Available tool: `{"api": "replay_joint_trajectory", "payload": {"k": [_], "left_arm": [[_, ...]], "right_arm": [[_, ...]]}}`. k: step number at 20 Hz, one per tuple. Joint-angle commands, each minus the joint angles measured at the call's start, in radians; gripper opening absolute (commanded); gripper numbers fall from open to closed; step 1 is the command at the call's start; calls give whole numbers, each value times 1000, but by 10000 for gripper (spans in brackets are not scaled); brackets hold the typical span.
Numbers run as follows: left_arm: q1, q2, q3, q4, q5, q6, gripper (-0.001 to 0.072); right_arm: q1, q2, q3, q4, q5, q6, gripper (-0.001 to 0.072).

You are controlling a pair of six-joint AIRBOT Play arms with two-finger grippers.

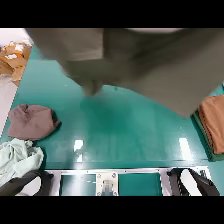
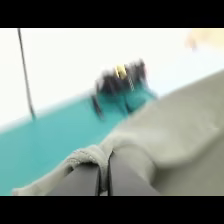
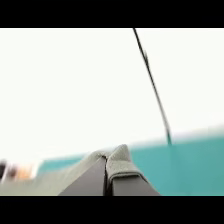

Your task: Fold the shirts.

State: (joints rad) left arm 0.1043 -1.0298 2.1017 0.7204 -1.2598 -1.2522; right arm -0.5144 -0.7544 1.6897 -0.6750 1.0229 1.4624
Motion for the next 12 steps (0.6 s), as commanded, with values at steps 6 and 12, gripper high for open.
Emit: {"api": "replay_joint_trajectory", "payload": {"k": [6, 12], "left_arm": [[0, 221, -66, 216, 59, -43, 30], [0, 29, -509, 8, 116, 80, 30]], "right_arm": [[0, 106, 37, -149, -42, 100, 16], [44, -11, -436, -76, -72, -61, 16]]}}
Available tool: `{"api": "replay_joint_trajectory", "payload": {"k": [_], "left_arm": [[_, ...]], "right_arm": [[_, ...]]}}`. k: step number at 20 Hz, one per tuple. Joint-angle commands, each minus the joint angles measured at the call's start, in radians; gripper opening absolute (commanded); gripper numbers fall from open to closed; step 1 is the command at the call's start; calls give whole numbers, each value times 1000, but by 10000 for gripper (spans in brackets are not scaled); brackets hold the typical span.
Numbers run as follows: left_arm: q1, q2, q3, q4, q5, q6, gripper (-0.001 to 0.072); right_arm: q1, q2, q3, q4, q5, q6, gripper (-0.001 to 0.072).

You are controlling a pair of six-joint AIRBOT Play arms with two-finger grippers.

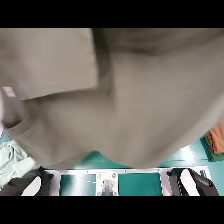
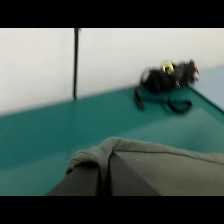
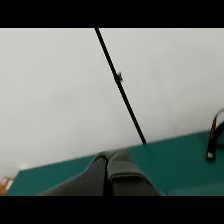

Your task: Fold the shirts.

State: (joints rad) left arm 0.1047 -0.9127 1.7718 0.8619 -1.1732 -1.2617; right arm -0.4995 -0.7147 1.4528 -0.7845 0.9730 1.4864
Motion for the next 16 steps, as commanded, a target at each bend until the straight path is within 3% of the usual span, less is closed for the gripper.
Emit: {"api": "replay_joint_trajectory", "payload": {"k": [1, 4, 7, 10, 13, 16], "left_arm": [[0, -159, -250, -188, 51, 146, 30], [0, -394, -372, -193, 130, 200, 31], [-35, -630, -383, -198, 163, 261, 30], [-75, -783, -383, -213, 309, 267, 30], [-70, -814, -366, -299, 493, 267, 30], [-59, -814, -280, -317, 529, 268, 30]], "right_arm": [[62, -96, -282, 32, -58, -111, 16], [132, -292, -465, 34, -197, -188, 16], [199, -565, -469, 49, -301, -192, 16], [253, -821, -368, 98, -325, -235, 16], [271, -1001, -200, 150, -313, -234, 16], [272, -1076, -33, 175, -312, -234, 15]]}}
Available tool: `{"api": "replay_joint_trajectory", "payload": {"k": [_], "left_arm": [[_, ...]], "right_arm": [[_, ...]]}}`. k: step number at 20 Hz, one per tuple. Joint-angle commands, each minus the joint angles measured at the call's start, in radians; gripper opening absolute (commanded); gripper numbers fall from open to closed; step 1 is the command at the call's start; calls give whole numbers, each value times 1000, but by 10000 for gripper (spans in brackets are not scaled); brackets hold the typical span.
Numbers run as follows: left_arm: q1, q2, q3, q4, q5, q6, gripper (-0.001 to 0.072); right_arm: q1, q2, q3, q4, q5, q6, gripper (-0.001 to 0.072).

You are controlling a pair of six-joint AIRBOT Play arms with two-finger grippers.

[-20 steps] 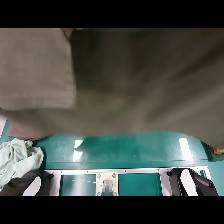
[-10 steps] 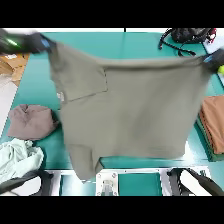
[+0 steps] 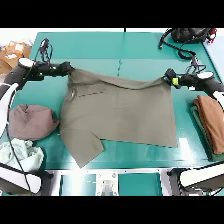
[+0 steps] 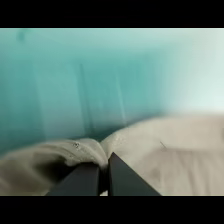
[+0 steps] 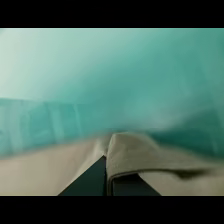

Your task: Fold the shirts.

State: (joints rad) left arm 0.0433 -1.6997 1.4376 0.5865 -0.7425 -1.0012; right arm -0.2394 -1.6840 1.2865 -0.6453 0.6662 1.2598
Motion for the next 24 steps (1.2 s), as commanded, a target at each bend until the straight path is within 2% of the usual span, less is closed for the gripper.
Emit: {"api": "replay_joint_trajectory", "payload": {"k": [1, 7, 9, 12, 15, 24], "left_arm": [[2, -27, 89, -42, 108, 7, 30], [2, -31, 162, -15, 92, 4, 30], [2, -33, 159, 84, 26, -51, 30], [2, -33, 159, 338, -135, -195, 30], [2, -34, 159, 500, -285, -259, 30], [2, -34, 45, 533, -445, -274, 30]], "right_arm": [[11, -117, 184, 36, -5, -8, 16], [11, -149, 316, 26, 7, -7, 15], [7, -159, 315, -36, 79, 2, 15], [-29, -159, 313, -149, 238, 38, 15], [-95, -159, 304, -209, 430, 41, 15], [-129, -159, 190, -258, 576, 37, 16]]}}
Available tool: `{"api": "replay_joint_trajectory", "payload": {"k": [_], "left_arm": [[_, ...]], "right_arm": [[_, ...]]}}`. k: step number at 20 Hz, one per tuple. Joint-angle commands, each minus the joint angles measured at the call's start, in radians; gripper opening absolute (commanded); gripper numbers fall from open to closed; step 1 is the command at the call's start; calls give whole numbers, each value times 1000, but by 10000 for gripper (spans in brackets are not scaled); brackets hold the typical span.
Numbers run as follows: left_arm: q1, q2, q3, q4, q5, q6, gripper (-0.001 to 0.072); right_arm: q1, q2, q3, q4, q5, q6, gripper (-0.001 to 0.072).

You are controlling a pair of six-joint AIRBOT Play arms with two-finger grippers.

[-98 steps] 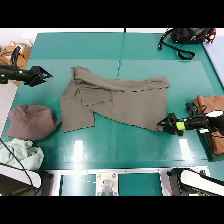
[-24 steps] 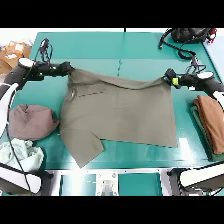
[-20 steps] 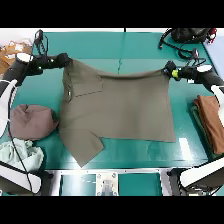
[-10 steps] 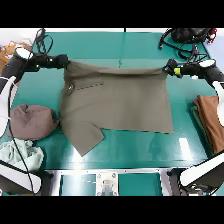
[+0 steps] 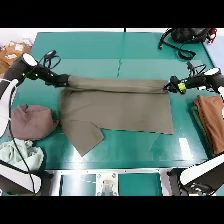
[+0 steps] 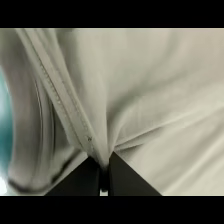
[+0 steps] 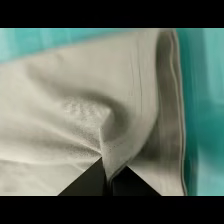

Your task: Fold the shirts.

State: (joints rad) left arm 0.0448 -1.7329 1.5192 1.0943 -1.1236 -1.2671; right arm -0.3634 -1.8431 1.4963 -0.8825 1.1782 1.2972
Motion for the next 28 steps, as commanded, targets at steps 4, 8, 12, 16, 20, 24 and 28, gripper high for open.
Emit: {"api": "replay_joint_trajectory", "payload": {"k": [4, 8, 12, 16, 20, 24, 28], "left_arm": [[0, -5, -63, 29, -61, -9, 30], [0, -26, -63, -10, -31, -14, 30], [0, -31, -63, -33, -41, -8, 31], [3, -30, -19, -29, -151, -70, 575], [44, -11, 90, -21, -398, -150, 575], [95, 107, -10, 27, -521, -203, 553], [95, 377, -347, 44, -421, -230, 408]], "right_arm": [[-6, 0, -18, -39, 92, 1, 16], [-4, 0, -18, -39, 90, 4, 16], [-6, 0, -18, -39, 92, 11, 30], [-16, 9, 43, -87, 175, 83, 285], [-48, 97, 69, -309, 293, 249, 281], [-59, 266, -144, -461, 347, 319, 22], [-64, 542, -534, -469, 258, 351, 22]]}}
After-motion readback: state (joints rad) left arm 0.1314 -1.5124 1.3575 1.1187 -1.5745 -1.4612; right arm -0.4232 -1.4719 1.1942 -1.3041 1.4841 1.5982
